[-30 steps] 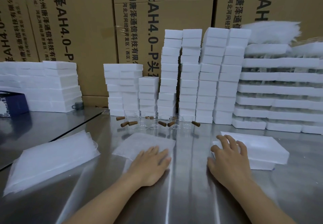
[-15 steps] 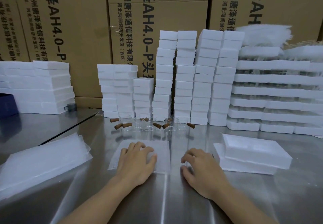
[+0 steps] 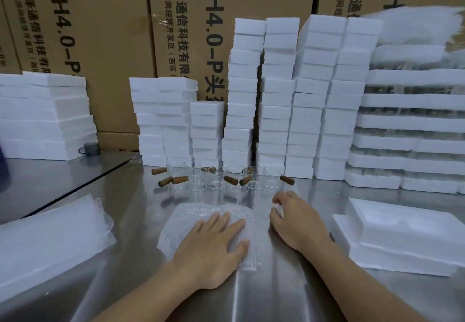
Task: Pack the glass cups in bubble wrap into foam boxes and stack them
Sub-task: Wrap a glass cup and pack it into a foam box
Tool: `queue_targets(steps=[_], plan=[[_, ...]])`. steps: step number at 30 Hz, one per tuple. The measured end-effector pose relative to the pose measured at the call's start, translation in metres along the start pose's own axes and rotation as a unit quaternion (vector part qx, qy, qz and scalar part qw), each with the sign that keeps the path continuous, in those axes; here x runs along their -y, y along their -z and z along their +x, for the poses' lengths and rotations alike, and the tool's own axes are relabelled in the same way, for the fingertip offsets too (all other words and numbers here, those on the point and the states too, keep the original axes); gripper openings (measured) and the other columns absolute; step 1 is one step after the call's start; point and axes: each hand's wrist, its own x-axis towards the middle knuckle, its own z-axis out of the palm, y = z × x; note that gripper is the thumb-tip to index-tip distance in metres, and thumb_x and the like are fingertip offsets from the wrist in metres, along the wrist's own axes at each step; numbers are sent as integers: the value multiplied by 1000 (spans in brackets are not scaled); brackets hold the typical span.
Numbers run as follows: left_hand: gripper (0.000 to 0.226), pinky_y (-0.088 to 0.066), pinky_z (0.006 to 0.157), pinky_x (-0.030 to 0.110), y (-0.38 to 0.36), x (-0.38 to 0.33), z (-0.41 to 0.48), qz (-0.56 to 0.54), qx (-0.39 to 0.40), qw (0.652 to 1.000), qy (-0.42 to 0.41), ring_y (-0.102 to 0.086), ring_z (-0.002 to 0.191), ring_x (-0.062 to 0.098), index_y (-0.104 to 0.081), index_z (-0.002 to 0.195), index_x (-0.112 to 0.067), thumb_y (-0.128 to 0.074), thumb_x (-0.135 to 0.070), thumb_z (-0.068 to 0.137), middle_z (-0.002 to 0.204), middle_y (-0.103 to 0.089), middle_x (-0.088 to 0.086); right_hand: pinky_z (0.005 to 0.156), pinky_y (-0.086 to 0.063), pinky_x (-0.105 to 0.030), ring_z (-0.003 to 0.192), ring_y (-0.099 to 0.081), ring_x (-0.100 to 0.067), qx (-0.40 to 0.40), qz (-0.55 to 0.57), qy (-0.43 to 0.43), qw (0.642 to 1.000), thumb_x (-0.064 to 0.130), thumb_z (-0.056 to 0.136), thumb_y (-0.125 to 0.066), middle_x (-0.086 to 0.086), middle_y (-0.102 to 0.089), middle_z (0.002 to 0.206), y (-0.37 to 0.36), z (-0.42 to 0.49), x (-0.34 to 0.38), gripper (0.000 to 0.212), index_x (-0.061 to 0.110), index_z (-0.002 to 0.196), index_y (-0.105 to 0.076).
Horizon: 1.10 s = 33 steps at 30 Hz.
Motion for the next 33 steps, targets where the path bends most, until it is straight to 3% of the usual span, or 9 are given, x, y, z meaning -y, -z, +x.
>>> queue_targets(steps=[7, 12, 22, 28, 33], plan=[[66, 16, 131, 39, -1, -2, -4, -12, 15, 1000, 6, 26, 161, 9, 8, 165, -56, -11, -74, 105, 176, 20, -16, 71, -53, -41, 95, -67, -32, -85, -33, -83, 992, 28, 100, -50, 0, -45, 142, -22, 53, -18, 40, 19, 139, -48], [65, 17, 131, 39, 1, -4, -4, -9, 26, 1000, 10, 29, 159, 7, 11, 163, -58, -12, -75, 105, 175, 25, -16, 78, -55, -41, 101, -66, -30, -67, -43, -101, 992, 35, 105, -44, -1, -49, 139, -27, 70, -26, 38, 22, 140, -51], [65, 16, 131, 38, 5, -5, -10, -23, 28, 999, 4, 26, 161, 8, 6, 166, -56, -14, -73, 106, 177, 20, -15, 82, -54, -45, 99, -64, -31, -81, -47, -131, 987, 43, 109, -40, -6, -61, 115, -23, 76, -30, 36, 14, 113, -61], [67, 13, 132, 39, 4, -1, -11, -31, 22, 999, 1, 20, 163, 9, 0, 168, -53, -16, -73, 106, 178, 13, -14, 70, -47, -37, 89, -63, -29, -97, -46, -145, 984, 37, 103, -45, -4, -61, 107, -14, 52, -20, 28, 13, 100, -58], [65, -1, 134, 39, 6, 0, -13, -39, -22, 999, 5, -3, 165, 12, -22, 167, -49, -31, -70, 106, 179, -11, -10, 69, -42, -37, 88, -61, -28, -68, -44, -134, 988, 39, 97, -46, -3, -59, 100, 2, 11, -8, 22, 17, 93, -49]])
